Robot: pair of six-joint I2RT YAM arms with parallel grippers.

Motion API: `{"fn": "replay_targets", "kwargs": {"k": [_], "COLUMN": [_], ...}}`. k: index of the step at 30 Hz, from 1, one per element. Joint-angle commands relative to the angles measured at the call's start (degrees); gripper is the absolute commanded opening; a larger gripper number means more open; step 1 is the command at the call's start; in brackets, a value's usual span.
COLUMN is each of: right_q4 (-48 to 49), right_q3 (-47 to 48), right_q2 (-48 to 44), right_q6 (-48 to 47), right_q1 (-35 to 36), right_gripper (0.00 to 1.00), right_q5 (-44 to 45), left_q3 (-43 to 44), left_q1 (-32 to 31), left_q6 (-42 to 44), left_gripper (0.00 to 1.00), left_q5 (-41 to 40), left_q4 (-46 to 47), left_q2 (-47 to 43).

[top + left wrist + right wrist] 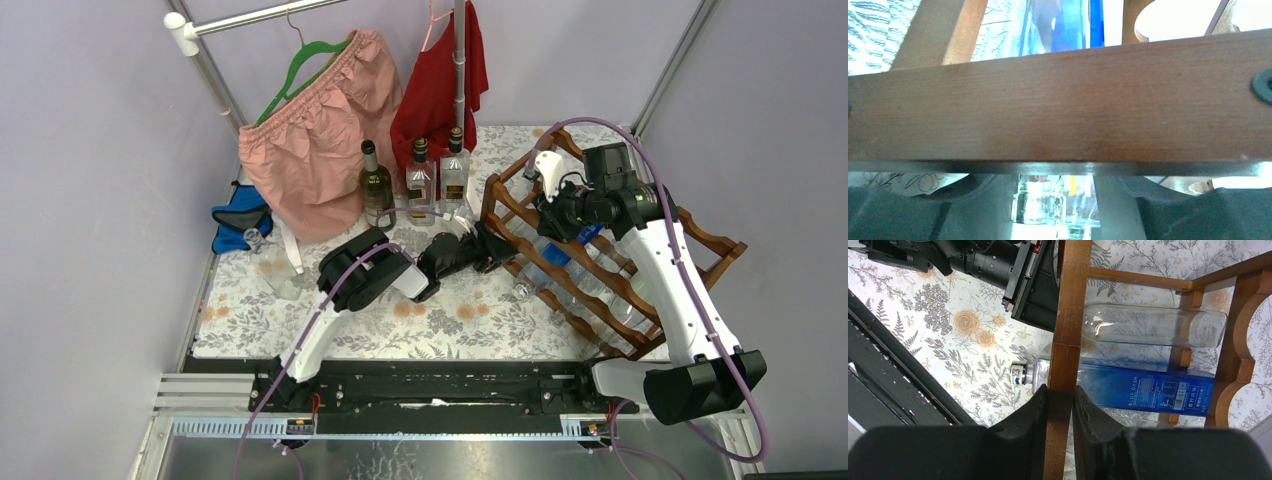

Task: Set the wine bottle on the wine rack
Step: Place the wine bottle in the wine rack.

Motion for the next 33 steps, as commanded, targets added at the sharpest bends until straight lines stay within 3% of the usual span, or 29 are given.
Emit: {"fn": "replay_targets", "kwargs": {"k": [1,13,20,24,33], "right_q4": [-2.5,-2.4,-2.4,-2.3,-2.5], "right_q3": [-1.7,-2.3,-2.6,-2.7,-2.9], "right_q2": [1.2,0.8,0.6,0.7,0.5], "right_q6": [-0.4,-0.4,-0.4,-0.4,-0.5], "right_q1": [1.5,1.5,1.6,1.5,1.6], "right_gripper": [0.02,0.02,0.02,0.02,0.02], "right_q5": [-9.1,-9.2,-9.2,-9.3,-9.0], "left_q3": [-1.5,-1.0,0.1,0.7,1.0], "left_q1": [0.2,0.2,0.0,-0.6,-0.7], "left_q6": [2.0,3.5,4.9,5.5,10.5], "left_gripper": [0.6,0.6,0.36,0.29,0.35], "left_q5": [-0.3,-0.5,-2.1,-2.8,-4.7], "left_q4": [-2.0,-8.2,-11.1,-11.3,-15.7], "left_q2": [-2.6,-2.9,-3.7,-3.4,-4.4]}}
